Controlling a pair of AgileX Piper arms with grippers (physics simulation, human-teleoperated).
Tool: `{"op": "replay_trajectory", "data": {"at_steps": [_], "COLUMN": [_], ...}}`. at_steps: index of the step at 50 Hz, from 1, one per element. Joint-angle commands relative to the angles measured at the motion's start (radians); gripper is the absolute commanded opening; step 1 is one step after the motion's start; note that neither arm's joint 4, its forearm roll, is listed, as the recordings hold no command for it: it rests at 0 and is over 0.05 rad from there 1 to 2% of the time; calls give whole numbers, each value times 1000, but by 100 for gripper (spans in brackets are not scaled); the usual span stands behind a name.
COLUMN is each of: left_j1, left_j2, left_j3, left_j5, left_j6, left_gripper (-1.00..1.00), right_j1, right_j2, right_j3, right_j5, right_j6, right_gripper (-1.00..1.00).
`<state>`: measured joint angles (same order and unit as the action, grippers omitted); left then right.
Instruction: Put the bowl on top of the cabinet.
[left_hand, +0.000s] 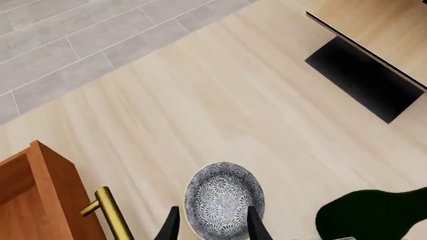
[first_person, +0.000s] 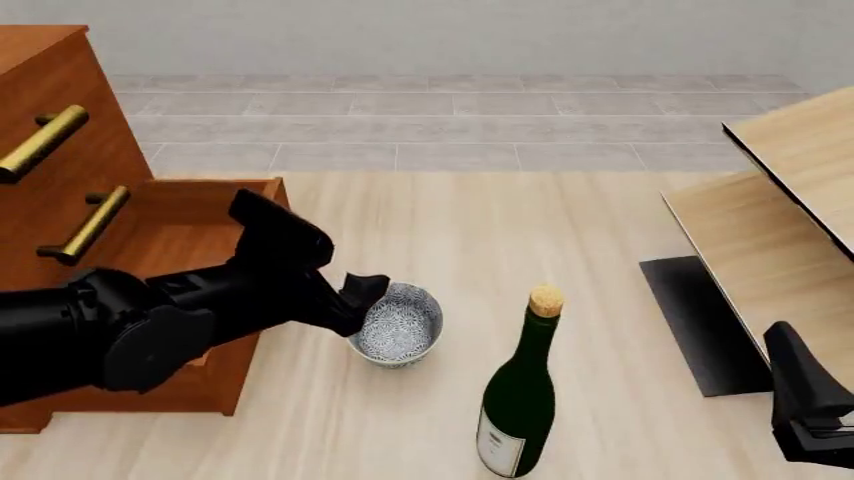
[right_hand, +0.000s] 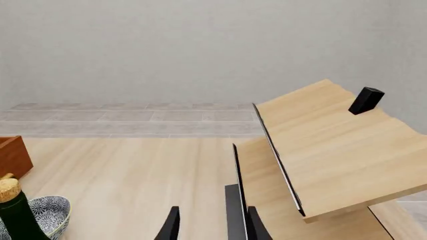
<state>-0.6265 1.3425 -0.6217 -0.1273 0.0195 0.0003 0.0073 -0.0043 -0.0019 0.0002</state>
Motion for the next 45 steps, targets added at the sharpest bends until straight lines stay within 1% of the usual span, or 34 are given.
{"op": "replay_trajectory", "data": {"at_steps": [1, 9, 13, 32, 45], "left_j1": [-7, -5, 1, 30, 47], "left_j2": [31, 49, 59, 112, 156], "left_j3": [6, 11, 7, 5, 0], "left_j5": [-16, -27, -25, -54, -78], "left_j6": [2, 8, -4, -15, -10], "left_gripper": [100, 100, 100, 100, 100], "right_j1": [0, 0, 0, 0, 0], "right_j2": [0, 0, 0, 0, 0], "right_j3": [0, 0, 0, 0, 0], "right_j5": [0, 0, 0, 0, 0], "right_j6": [0, 0, 0, 0, 0], "right_gripper": [100, 100, 100, 100, 100]}}
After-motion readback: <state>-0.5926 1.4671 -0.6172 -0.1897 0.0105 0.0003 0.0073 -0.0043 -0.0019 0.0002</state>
